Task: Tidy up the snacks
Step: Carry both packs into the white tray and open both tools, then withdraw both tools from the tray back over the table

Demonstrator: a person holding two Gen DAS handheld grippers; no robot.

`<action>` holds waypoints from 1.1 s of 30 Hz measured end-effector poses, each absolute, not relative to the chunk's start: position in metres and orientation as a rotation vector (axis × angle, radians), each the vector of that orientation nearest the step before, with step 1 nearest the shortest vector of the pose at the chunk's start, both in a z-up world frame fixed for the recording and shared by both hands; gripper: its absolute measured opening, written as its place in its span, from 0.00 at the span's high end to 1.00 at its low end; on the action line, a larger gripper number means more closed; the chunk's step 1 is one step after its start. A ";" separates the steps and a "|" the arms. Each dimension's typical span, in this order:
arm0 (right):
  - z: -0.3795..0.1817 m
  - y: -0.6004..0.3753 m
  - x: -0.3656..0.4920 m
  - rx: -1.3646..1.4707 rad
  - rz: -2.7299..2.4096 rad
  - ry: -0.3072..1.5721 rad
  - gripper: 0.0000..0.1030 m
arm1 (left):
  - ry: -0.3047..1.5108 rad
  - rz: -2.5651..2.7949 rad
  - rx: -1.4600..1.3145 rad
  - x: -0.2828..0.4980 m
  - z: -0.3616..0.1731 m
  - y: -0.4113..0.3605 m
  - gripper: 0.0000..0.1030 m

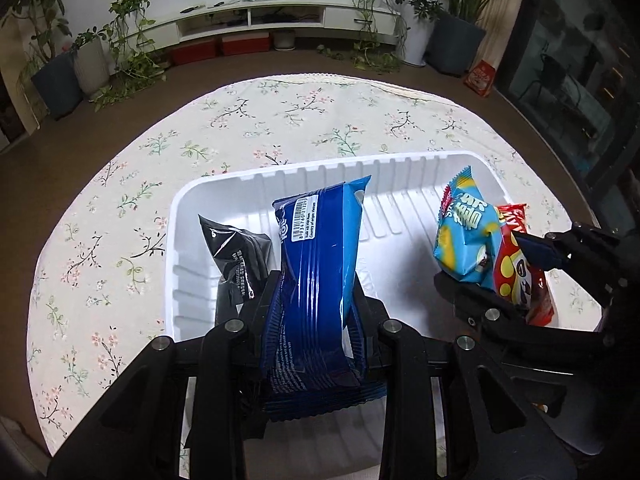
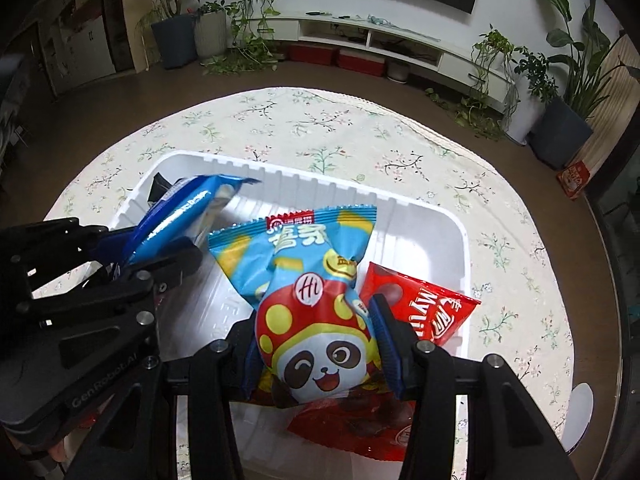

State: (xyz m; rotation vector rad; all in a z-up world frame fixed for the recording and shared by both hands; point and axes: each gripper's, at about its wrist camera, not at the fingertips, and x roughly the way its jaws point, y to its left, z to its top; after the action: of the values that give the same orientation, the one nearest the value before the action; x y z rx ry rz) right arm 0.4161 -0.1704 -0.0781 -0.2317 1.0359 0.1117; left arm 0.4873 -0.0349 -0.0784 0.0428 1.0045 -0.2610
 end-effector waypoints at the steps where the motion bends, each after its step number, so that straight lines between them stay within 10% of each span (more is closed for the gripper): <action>1: -0.079 -0.170 0.416 -0.242 0.110 1.036 0.50 | 1.001 -0.263 0.040 0.487 -0.078 -0.035 0.73; 6: -0.085 -0.163 0.415 -0.332 0.089 1.031 0.49 | 0.976 -0.280 0.029 0.483 -0.072 -0.040 0.37; 33: -0.021 -0.175 0.359 -0.193 0.088 0.885 0.21 | 0.774 -0.243 -0.043 0.370 0.025 0.012 0.00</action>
State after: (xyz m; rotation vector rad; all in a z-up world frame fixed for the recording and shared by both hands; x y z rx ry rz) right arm 0.3593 -0.1754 -0.0209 -0.1929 0.8854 0.0878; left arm 0.3697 0.0118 0.0252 -0.0427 0.7739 -0.2426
